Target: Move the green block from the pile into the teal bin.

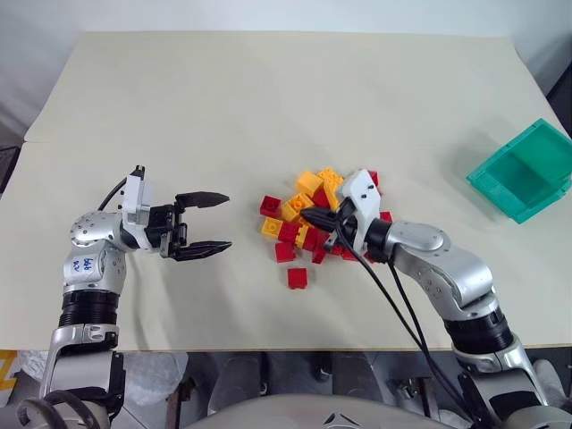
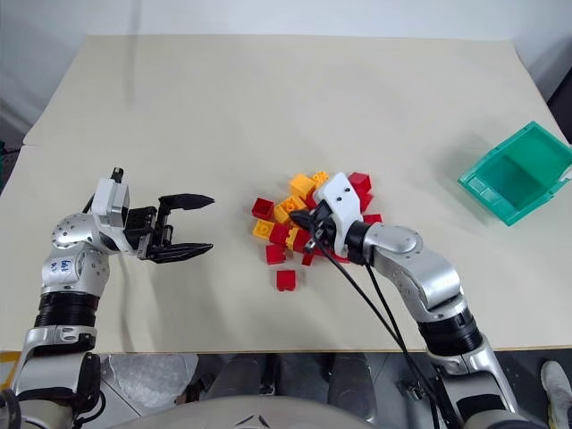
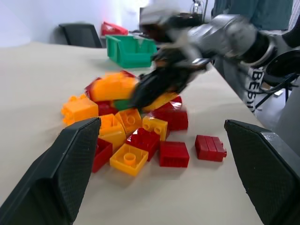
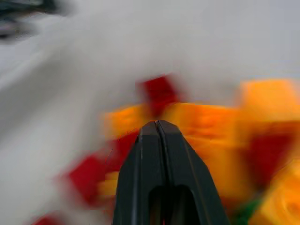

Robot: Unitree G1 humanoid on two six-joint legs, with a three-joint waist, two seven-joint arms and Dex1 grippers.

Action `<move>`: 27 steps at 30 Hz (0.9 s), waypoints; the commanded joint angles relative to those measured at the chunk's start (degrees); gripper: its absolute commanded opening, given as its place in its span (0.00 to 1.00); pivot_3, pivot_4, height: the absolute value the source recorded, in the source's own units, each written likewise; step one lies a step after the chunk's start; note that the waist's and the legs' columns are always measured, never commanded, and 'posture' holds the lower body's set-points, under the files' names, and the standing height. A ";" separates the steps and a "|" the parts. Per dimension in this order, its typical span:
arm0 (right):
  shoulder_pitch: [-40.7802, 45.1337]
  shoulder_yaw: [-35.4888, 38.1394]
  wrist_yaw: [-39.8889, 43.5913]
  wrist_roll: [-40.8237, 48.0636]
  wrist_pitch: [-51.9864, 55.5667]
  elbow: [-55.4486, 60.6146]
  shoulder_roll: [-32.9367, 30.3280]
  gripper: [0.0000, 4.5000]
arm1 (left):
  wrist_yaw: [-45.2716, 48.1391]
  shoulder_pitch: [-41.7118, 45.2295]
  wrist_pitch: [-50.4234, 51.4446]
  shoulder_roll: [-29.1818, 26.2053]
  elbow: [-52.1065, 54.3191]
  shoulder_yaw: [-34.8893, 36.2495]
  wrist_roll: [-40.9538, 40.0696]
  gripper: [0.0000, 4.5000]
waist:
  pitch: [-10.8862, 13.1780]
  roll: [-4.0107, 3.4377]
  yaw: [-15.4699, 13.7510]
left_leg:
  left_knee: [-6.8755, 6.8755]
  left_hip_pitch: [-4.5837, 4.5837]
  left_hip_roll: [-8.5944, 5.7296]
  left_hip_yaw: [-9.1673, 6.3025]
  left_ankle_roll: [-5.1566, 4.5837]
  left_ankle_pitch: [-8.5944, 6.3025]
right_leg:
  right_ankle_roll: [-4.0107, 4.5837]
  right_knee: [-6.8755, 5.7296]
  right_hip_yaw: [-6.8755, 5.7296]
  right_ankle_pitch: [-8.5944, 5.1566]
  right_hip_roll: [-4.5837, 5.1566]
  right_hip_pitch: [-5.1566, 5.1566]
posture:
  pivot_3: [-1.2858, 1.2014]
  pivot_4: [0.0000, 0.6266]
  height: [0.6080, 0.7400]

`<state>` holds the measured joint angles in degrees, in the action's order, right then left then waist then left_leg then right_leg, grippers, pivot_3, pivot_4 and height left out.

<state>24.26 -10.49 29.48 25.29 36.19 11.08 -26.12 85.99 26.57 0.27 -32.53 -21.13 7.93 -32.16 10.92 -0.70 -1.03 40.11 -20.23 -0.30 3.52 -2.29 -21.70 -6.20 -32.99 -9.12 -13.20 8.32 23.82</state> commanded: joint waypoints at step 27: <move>-20.67 35.33 27.91 6.30 5.16 10.93 -37.70 0.65 | 2.97 2.75 -4.68 2.49 -4.09 0.13 -0.25 1.00 | 0.04 0.01 -0.42 | 0.03 0.01 0.02 0.13 -0.10 -0.06 | -0.08 0.06 0.06 0.05 0.03 -0.01 | 0.52 0.24 1.00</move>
<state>4.03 21.87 56.01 30.51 41.28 20.00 -62.94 85.98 28.87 -3.76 -29.88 -25.68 7.83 -32.08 10.96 -0.69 -1.45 40.16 -20.22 -0.28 3.65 -2.39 -21.76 -6.28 -32.94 -9.06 -13.15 8.35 23.82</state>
